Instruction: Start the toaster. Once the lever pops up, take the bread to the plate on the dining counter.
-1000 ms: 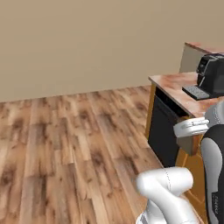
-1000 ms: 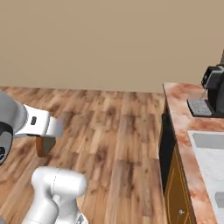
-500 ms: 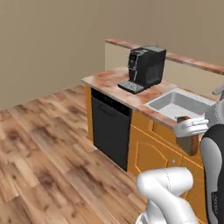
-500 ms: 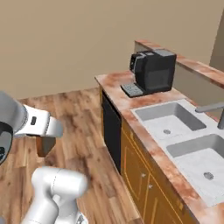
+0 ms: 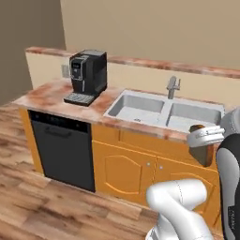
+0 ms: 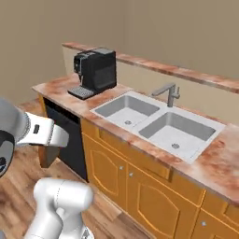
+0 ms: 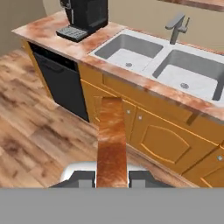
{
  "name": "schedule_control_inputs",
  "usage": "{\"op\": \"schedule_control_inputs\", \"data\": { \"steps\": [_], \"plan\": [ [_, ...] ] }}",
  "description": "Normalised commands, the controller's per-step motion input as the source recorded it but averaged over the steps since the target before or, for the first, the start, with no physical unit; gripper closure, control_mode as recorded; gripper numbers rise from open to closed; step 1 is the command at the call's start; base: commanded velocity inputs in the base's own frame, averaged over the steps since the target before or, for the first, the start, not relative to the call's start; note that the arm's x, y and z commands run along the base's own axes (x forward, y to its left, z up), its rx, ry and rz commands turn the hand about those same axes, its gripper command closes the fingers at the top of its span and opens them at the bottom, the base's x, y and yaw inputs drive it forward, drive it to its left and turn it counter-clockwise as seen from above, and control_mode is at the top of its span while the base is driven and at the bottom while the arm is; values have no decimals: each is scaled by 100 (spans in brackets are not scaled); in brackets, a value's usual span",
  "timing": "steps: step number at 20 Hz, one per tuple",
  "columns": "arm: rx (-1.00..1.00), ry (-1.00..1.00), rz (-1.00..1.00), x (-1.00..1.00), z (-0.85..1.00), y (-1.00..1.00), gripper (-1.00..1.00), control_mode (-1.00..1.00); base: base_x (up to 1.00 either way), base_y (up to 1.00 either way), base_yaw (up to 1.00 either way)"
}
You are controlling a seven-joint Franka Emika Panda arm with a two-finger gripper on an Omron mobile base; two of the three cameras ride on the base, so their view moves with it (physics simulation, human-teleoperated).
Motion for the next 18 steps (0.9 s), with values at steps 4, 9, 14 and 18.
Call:
{"op": "schedule_control_inputs", "data": {
  "steps": [4, 9, 14, 18],
  "plan": [
    [0, 0, 0, 0, 0, 0, 100, 100, 0, 66, -80],
    [0, 0, 0, 0, 0, 0, 100, 100, 0, 78, -76],
    [0, 0, 0, 0, 0, 0, 100, 100, 0, 99, -56],
    [0, 0, 0, 0, 0, 0, 100, 100, 0, 100, -29]
  ]
}}
